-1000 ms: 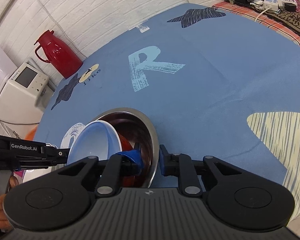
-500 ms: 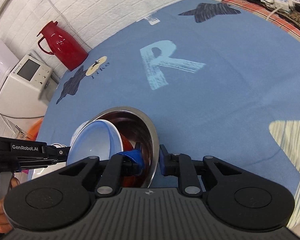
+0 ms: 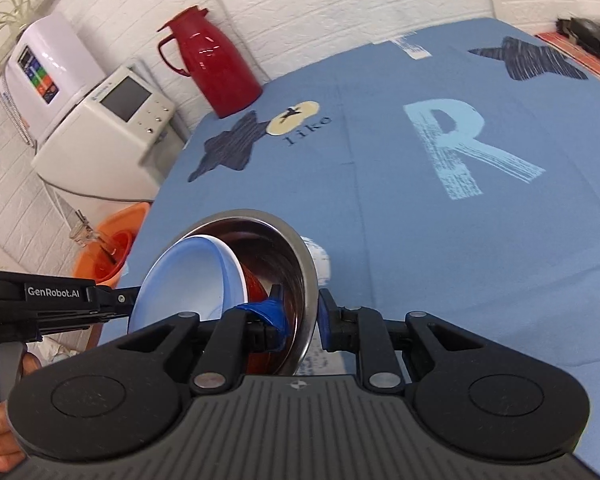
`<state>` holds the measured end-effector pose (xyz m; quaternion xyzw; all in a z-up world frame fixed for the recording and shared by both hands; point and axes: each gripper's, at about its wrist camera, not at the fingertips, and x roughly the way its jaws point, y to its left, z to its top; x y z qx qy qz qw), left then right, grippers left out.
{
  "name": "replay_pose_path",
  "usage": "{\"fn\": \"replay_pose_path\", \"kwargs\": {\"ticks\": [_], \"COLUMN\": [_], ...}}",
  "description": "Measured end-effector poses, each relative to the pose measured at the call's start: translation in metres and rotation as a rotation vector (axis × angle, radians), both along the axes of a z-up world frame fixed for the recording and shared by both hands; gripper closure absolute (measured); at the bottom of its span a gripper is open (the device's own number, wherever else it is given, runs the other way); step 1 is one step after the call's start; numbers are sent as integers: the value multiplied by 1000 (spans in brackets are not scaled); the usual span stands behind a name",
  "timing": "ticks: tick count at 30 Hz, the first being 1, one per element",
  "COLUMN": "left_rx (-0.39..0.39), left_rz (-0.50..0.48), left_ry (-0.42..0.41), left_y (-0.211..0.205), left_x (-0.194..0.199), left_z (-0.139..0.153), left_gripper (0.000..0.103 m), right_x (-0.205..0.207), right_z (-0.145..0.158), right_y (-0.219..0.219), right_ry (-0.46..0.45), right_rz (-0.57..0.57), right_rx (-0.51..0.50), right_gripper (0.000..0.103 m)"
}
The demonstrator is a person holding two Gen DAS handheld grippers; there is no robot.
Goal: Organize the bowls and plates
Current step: 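Carry the nested bowls with both tools over the plate stack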
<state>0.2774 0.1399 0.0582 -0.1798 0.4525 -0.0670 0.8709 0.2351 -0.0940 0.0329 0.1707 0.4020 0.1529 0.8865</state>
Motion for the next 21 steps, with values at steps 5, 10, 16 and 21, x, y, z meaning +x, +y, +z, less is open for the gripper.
{"fn": "replay_pose_path", "kwargs": {"ticks": [5, 10, 16, 21], "left_rx": [8, 45, 21, 14], "left_rz": [55, 141, 126, 111], "left_ry": [3, 58, 92, 94], "left_y": [29, 59, 68, 65], "left_x": [-20, -29, -19, -14], "left_z": [1, -20, -36, -44], "left_gripper": [103, 103, 103, 103], "right_x": [4, 13, 21, 22], "right_z": [0, -21, -37, -41], "right_y": [29, 63, 64, 60], "right_ry": [0, 55, 110, 100], "right_rz": [72, 145, 151, 149], "right_rx": [4, 0, -13, 10], "right_gripper": [102, 102, 102, 102]}}
